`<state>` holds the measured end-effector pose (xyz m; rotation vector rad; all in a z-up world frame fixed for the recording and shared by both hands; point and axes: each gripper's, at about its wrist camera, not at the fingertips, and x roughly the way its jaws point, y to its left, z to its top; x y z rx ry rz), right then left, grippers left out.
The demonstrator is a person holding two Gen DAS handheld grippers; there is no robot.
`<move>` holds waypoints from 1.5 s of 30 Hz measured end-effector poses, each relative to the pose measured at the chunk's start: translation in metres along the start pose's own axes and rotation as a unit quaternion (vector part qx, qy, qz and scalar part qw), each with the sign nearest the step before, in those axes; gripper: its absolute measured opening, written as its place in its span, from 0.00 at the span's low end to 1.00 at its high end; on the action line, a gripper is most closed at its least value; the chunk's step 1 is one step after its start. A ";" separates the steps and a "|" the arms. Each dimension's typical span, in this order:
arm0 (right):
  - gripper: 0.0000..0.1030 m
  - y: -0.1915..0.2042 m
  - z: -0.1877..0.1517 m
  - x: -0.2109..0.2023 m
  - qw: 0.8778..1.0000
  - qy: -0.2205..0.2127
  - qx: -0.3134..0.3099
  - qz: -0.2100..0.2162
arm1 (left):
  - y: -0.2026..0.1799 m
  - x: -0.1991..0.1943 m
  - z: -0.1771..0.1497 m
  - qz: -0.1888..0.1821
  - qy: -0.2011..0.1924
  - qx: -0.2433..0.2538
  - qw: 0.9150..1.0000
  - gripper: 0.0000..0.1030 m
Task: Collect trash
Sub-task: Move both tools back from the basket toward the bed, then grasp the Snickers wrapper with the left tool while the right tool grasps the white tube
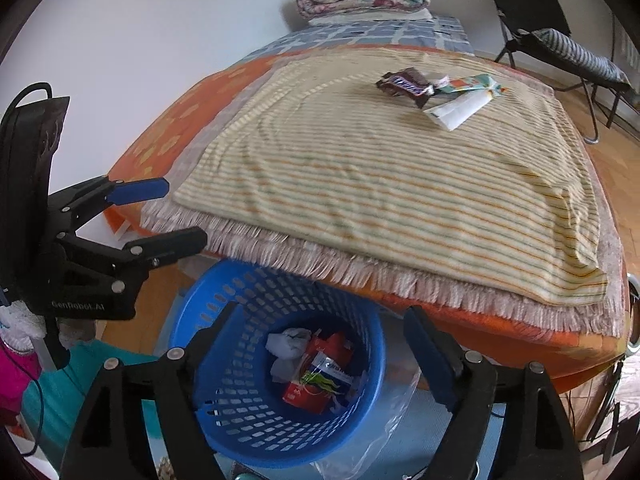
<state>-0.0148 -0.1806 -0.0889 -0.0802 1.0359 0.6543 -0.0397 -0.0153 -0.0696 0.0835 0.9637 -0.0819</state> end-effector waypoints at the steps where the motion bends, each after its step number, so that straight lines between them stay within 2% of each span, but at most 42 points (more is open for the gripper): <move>1: 0.81 -0.003 0.002 -0.001 1.000 -0.001 0.005 -0.002 | 0.001 0.001 0.005 -0.001 0.000 -0.004 1.000 0.88; 8: 0.86 -0.030 0.023 -0.009 0.999 -0.019 0.042 -0.014 | 0.006 0.009 0.042 -0.008 0.001 -0.017 1.000 0.88; 13: 0.86 -0.049 0.041 -0.011 0.997 -0.029 0.066 -0.013 | 0.012 0.016 0.067 -0.027 0.002 -0.051 0.998 0.88; 23: 0.86 -0.088 0.072 -0.008 0.992 -0.036 0.117 -0.008 | 0.010 0.038 0.109 -0.021 -0.004 -0.041 0.999 0.88; 33: 0.85 -0.145 0.129 0.004 0.979 -0.055 0.197 0.004 | 0.006 0.079 0.149 -0.023 0.003 -0.040 0.999 0.88; 39: 0.78 -0.171 0.161 0.023 0.972 -0.064 0.226 -0.002 | 0.016 0.109 0.176 -0.038 0.018 -0.084 0.996 0.88; 45: 0.71 -0.190 0.183 0.048 0.968 -0.063 0.242 -0.009 | 0.038 0.144 0.202 -0.046 0.036 -0.159 0.986 0.87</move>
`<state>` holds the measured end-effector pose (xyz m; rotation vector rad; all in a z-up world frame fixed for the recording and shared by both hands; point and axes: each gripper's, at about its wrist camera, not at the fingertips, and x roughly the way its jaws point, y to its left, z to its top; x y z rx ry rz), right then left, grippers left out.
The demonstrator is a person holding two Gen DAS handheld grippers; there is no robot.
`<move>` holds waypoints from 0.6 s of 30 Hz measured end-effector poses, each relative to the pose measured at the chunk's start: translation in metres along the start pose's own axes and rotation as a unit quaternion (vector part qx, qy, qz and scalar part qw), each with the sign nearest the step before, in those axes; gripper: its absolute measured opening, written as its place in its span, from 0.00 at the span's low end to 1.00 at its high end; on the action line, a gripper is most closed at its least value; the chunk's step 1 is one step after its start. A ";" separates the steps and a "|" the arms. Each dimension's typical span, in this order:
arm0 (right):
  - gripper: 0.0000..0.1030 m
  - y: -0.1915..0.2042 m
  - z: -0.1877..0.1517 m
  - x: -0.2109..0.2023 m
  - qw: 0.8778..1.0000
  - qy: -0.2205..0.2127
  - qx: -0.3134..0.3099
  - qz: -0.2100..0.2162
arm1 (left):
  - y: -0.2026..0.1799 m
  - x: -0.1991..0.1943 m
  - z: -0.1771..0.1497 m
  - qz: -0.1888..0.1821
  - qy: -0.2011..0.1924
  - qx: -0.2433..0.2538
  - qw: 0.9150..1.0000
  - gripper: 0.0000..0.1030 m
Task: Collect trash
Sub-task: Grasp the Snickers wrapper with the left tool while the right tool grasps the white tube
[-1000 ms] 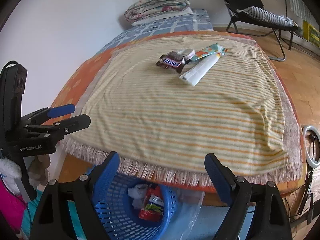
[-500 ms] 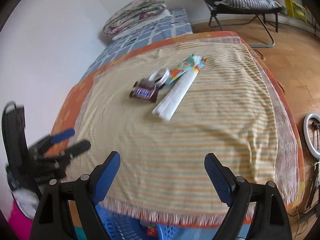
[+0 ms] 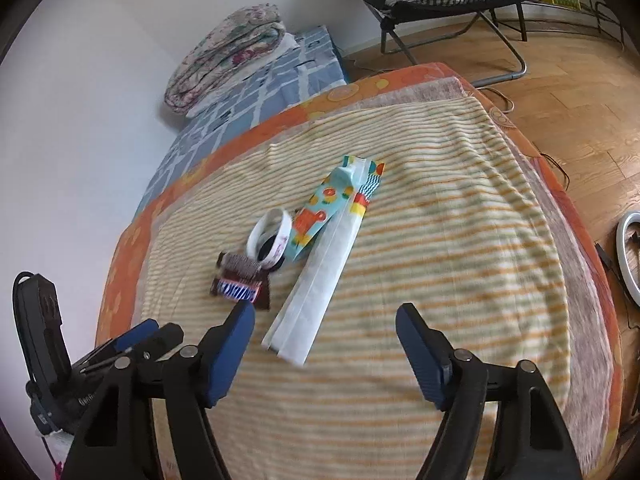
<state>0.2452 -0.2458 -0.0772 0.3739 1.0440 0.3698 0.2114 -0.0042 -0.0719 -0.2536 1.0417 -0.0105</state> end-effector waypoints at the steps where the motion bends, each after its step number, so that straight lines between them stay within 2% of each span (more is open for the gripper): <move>1: 0.70 -0.001 0.003 0.007 1.000 0.003 0.000 -0.002 | 0.004 0.007 0.005 -0.004 0.006 -0.016 1.000 0.87; 5: 0.64 -0.006 0.012 0.026 1.000 0.012 0.008 -0.008 | 0.015 0.030 0.020 -0.024 0.021 -0.069 0.997 0.85; 13: 0.59 -0.014 0.024 0.059 1.000 0.019 0.017 -0.014 | 0.009 0.058 0.035 -0.037 0.033 -0.090 0.995 0.77; 17: 0.59 -0.016 0.026 0.067 1.000 0.019 0.020 -0.014 | 0.009 0.067 0.037 -0.039 0.036 -0.094 0.994 0.62; 18: 0.59 -0.016 0.027 0.070 1.000 0.019 0.022 -0.012 | 0.009 0.068 0.037 -0.039 0.036 -0.092 0.994 0.55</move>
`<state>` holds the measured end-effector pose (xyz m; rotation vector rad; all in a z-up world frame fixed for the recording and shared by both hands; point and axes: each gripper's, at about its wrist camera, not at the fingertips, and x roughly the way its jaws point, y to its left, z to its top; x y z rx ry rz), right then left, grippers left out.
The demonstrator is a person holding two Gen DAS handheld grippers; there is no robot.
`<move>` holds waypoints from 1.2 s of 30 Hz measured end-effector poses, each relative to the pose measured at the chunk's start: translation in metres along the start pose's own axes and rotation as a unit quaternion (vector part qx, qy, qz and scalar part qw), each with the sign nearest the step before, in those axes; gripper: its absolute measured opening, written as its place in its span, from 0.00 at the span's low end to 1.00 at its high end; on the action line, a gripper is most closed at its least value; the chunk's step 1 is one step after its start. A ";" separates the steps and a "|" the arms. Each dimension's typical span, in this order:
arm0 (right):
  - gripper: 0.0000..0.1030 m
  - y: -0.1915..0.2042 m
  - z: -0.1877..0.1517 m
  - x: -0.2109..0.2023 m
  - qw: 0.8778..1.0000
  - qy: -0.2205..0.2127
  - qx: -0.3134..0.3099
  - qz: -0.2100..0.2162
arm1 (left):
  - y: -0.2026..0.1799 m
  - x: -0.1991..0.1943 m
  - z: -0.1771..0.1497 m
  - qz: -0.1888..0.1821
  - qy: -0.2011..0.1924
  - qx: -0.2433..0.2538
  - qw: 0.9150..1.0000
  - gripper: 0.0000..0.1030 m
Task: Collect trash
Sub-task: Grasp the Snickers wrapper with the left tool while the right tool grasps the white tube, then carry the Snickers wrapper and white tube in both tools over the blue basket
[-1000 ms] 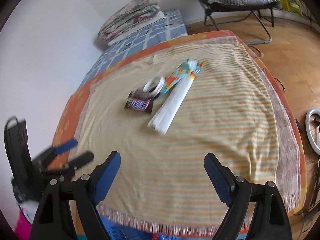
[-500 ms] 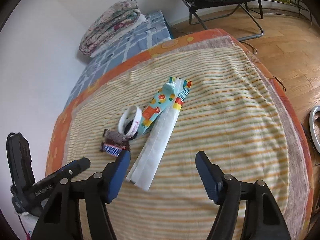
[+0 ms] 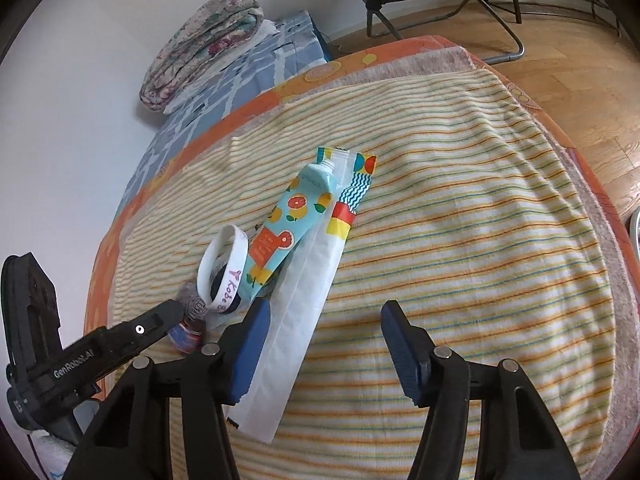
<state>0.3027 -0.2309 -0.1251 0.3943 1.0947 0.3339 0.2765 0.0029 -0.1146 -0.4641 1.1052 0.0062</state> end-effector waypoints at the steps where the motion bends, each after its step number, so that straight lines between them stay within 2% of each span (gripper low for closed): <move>1: 0.59 0.001 0.001 0.002 1.000 0.000 0.001 0.001 | 0.000 0.002 0.000 0.001 0.001 0.003 1.000 0.52; 3: 0.59 0.003 0.003 0.006 1.000 -0.001 0.000 0.003 | 0.001 0.004 -0.001 -0.003 0.003 0.004 1.000 0.40; 11: 0.56 0.023 0.001 0.019 0.999 -0.003 -0.031 -0.014 | 0.001 -0.002 0.000 0.005 -0.008 0.016 1.000 0.23; 12: 0.53 0.026 0.001 0.021 0.999 -0.003 -0.037 -0.023 | 0.001 -0.002 0.000 0.005 -0.007 0.016 1.000 0.22; 14: 0.38 0.029 0.000 0.022 0.998 -0.003 -0.050 -0.043 | 0.002 -0.003 0.001 0.007 -0.009 0.016 1.000 0.22; 15: 0.35 0.029 0.001 0.021 0.997 -0.003 -0.052 -0.048 | 0.002 -0.003 0.001 0.007 -0.009 0.016 1.000 0.22; 19: 0.19 0.016 0.000 0.015 0.999 -0.001 -0.039 -0.036 | 0.005 -0.008 0.000 0.011 -0.014 0.019 1.000 0.21; 31: 0.06 0.004 -0.017 -0.024 0.997 -0.008 -0.057 -0.047 | 0.010 -0.035 -0.011 0.025 -0.028 0.030 0.999 0.20; 36: 0.04 -0.001 -0.029 -0.045 0.996 -0.012 -0.061 -0.056 | 0.011 -0.052 -0.022 0.031 -0.035 0.037 0.998 0.18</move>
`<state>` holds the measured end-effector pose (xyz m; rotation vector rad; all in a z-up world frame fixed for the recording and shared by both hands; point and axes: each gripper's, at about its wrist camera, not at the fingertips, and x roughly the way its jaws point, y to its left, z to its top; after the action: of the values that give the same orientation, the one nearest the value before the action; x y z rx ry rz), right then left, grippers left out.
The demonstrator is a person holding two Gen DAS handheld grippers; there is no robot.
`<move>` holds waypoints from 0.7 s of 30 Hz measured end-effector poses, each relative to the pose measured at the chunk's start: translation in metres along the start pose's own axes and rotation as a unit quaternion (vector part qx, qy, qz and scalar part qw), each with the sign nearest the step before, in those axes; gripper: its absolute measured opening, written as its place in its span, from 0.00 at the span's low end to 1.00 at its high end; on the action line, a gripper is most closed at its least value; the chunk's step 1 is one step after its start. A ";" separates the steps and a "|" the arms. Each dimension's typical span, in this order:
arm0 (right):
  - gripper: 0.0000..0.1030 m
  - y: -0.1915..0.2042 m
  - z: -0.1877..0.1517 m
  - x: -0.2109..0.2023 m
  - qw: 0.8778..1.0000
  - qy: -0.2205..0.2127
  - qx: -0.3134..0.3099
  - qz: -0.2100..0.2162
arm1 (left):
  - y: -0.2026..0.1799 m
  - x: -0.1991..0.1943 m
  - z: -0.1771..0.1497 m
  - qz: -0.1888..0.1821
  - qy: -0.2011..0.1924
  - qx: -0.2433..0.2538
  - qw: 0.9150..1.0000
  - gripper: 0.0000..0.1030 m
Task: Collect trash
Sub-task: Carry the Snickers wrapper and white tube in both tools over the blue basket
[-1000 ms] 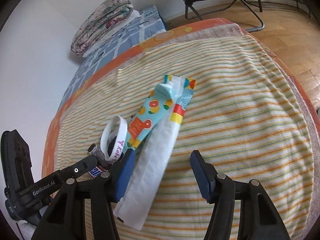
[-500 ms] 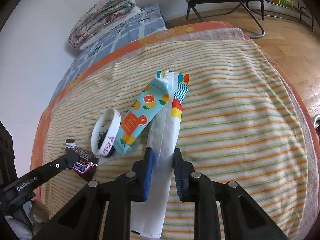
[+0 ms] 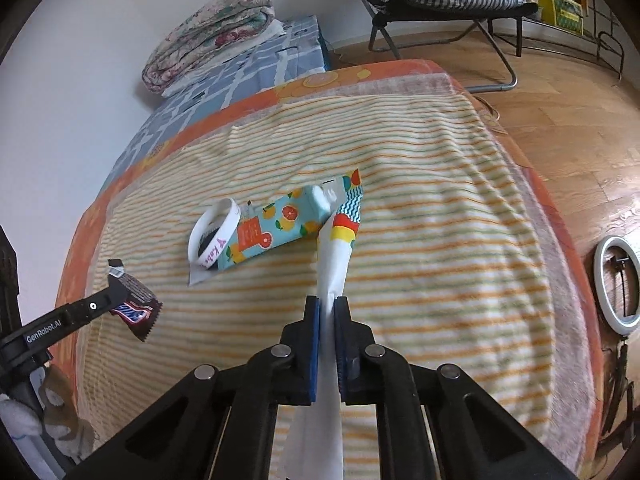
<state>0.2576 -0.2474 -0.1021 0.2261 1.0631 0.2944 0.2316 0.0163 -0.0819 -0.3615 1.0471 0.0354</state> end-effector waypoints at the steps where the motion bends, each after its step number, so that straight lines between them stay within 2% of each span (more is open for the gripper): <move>1: 0.04 -0.001 -0.002 -0.004 1.000 -0.001 -0.002 -0.002 | 0.000 -0.004 -0.002 0.000 -0.001 0.002 1.000 0.16; 2: 0.04 -0.002 -0.004 -0.009 1.000 -0.003 -0.003 -0.004 | -0.001 -0.008 -0.005 0.001 -0.002 0.005 1.000 0.10; 14: 0.04 -0.002 -0.030 -0.072 0.998 -0.044 -0.033 -0.015 | 0.001 -0.050 -0.033 -0.004 -0.012 0.022 1.000 0.10; 21: 0.04 0.019 -0.056 -0.104 0.996 -0.052 -0.063 0.019 | 0.005 -0.080 -0.055 -0.011 -0.020 0.030 0.999 0.10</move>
<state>0.1589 -0.2635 -0.0368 0.1468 0.9339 0.3797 0.1439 0.0155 -0.0398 -0.3175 1.0025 -0.0087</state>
